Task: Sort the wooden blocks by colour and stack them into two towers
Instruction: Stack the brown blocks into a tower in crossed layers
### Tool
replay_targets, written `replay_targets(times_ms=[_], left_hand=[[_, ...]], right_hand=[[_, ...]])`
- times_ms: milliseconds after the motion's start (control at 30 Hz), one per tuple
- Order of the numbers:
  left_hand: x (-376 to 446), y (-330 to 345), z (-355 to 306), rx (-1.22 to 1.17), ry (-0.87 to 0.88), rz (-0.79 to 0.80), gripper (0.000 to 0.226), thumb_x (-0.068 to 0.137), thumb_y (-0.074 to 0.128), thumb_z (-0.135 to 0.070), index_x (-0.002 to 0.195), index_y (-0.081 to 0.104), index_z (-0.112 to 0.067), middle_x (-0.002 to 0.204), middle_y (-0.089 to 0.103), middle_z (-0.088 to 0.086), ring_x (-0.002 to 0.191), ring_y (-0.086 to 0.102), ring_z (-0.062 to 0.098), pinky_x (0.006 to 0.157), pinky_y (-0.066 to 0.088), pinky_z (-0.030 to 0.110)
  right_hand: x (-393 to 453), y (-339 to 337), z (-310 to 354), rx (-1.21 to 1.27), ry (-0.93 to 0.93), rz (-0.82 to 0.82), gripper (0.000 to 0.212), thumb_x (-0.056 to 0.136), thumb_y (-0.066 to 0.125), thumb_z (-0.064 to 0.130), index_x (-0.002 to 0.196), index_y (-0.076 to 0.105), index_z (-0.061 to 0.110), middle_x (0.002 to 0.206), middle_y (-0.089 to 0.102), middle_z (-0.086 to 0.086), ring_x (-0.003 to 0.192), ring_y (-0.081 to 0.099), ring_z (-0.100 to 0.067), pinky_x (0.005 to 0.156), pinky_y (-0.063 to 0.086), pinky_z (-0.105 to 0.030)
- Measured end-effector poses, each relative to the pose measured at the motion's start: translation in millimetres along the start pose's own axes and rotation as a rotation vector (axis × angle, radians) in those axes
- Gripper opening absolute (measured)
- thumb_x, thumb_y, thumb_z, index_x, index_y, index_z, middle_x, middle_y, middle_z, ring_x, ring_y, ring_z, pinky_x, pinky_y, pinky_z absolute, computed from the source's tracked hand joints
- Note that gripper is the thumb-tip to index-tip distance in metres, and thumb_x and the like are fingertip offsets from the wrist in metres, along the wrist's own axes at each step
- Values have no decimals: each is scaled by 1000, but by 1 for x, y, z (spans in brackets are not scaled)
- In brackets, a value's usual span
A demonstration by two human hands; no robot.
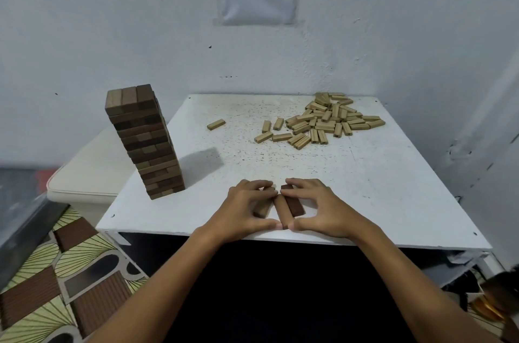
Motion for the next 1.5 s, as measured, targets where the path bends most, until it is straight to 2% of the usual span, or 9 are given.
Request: replay_targets(times_ms=[300,467,633,733,833,967,1067,1133,1500], left_hand=[[-3,-7,1,-58,-4,-37,80,59,74,-67,127,64,-27,139,55,-6,127,47,5,107,36,27],[-3,-11,-1,-63,17,-73,64,66,79,-52,122,68,-24,135,58,-5,123,51,4,106,41,29],[-2,-2,-3,-23,26,-30,77,70,71,-61,139,50,-35,145,44,-17,123,39,8,104,33,28],[-3,1,-4,-4,21,-8,80,73,71,-57,144,42,-33,128,34,-40,118,35,8,103,32,28],[-3,0,-5,1,31,-14,75,75,70,-55,142,44,-33,118,30,-46,117,35,6,102,34,28],[-2,1,-5,0,46,-1,65,76,68,-51,137,51,-34,131,45,-33,117,36,9,102,33,25],[-1,2,-5,-11,30,33,64,76,68,-48,136,54,-33,142,47,-18,117,34,10,100,26,15],[0,2,-6,8,19,59,66,77,69,-48,138,53,-32,145,45,-15,119,33,11,100,26,17],[0,0,-7,32,-36,96,67,75,69,-51,138,50,-38,150,41,-11,127,31,13,109,28,34]], right_hand=[[1,-5,-6,88,-9,-167,53,74,80,38,123,61,43,141,46,21,134,32,-1,115,25,-42],[1,-4,-9,76,12,-195,65,61,69,65,121,64,40,135,50,21,129,36,-1,112,31,-41],[1,0,-8,74,-18,-82,60,75,68,30,132,55,41,144,39,23,135,28,-2,116,22,-41],[2,1,-10,53,-14,-47,63,76,64,25,136,52,39,148,36,24,135,25,-3,116,20,-40],[3,2,-11,48,-8,-49,62,80,72,21,137,52,37,143,39,26,134,26,-1,116,22,-38],[4,0,-10,33,-15,-54,59,78,76,25,132,55,41,139,43,26,131,29,0,114,25,-35],[4,-4,-7,67,-16,-72,52,71,79,29,112,59,53,131,47,30,128,33,4,111,30,-33],[5,-6,-4,76,-17,-86,48,67,80,31,100,58,56,127,46,34,127,35,6,109,32,-32],[3,-7,-1,78,-24,-65,47,73,80,29,109,60,51,134,47,27,127,36,4,106,32,-26]])
Point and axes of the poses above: each hand's wrist, its own x-axis towards the middle knuckle, its own y-axis out of the palm, z = x × y, the point moved 10 cm from there along x, towards the middle knuckle
